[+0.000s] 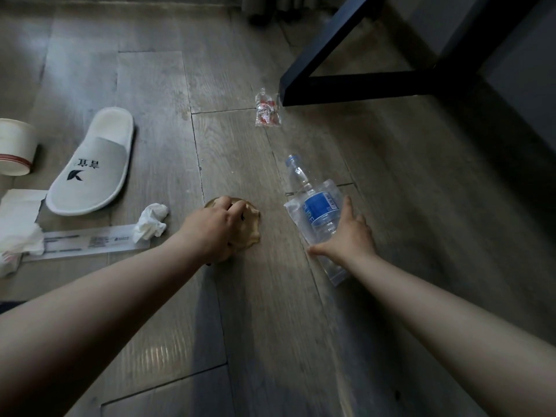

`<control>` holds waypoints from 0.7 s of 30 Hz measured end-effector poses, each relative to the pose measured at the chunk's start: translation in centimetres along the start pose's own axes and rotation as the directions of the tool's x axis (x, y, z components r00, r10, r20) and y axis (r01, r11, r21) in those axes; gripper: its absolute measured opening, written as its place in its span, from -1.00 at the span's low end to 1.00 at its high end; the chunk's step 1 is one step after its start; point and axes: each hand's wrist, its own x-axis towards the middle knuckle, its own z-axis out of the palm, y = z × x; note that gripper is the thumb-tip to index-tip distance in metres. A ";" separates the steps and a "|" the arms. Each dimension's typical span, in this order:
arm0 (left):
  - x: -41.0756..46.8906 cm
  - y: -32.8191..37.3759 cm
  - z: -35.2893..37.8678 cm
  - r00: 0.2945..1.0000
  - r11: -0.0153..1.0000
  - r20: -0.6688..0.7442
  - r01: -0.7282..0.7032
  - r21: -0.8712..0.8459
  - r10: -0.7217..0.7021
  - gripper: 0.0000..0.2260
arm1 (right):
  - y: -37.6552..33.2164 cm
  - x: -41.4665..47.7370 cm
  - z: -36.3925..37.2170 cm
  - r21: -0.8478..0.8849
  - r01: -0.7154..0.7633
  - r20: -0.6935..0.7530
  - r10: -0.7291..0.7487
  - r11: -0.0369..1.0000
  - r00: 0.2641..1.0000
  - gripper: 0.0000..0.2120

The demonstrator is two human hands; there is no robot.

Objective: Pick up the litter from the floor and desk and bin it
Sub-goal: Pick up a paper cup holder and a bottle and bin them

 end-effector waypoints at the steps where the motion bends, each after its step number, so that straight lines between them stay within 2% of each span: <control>1: 0.0 0.0 0.0 1.000 1.000 0.003 -0.002 -0.003 0.002 -0.24 | 0.0 0.0 0.1 -0.005 0.003 -0.009 -0.003 1.000 1.000 0.30; 4: 0.0 -0.1 0.1 1.000 1.000 0.005 0.000 -0.006 0.000 -0.24 | -0.1 -0.2 0.4 0.001 0.028 -0.035 -0.028 1.000 0.999 0.18; 10: 0.1 -0.1 -0.1 1.000 1.000 0.000 -0.011 0.011 0.011 -0.26 | 0.1 -0.5 0.0 0.071 0.085 -0.054 -0.081 0.994 0.995 -0.19; 15: -0.5 -0.3 -0.3 0.999 0.999 -0.036 -0.036 -0.028 0.035 -0.31 | 0.3 -1.7 -0.7 0.172 0.055 -0.038 -0.049 0.984 0.998 -0.24; 18: -1.3 -0.6 -1.3 0.994 0.993 -0.112 -0.010 -0.121 -0.004 -0.43 | 0.3 -2.8 -0.7 0.224 0.051 -0.033 -0.045 0.973 0.998 -0.26; 21: -1.9 -1.1 -1.9 0.996 0.991 -0.081 0.019 -0.131 -0.029 -0.55 | 0.2 -3.8 -0.5 0.248 0.045 -0.019 -0.041 0.968 0.999 -0.27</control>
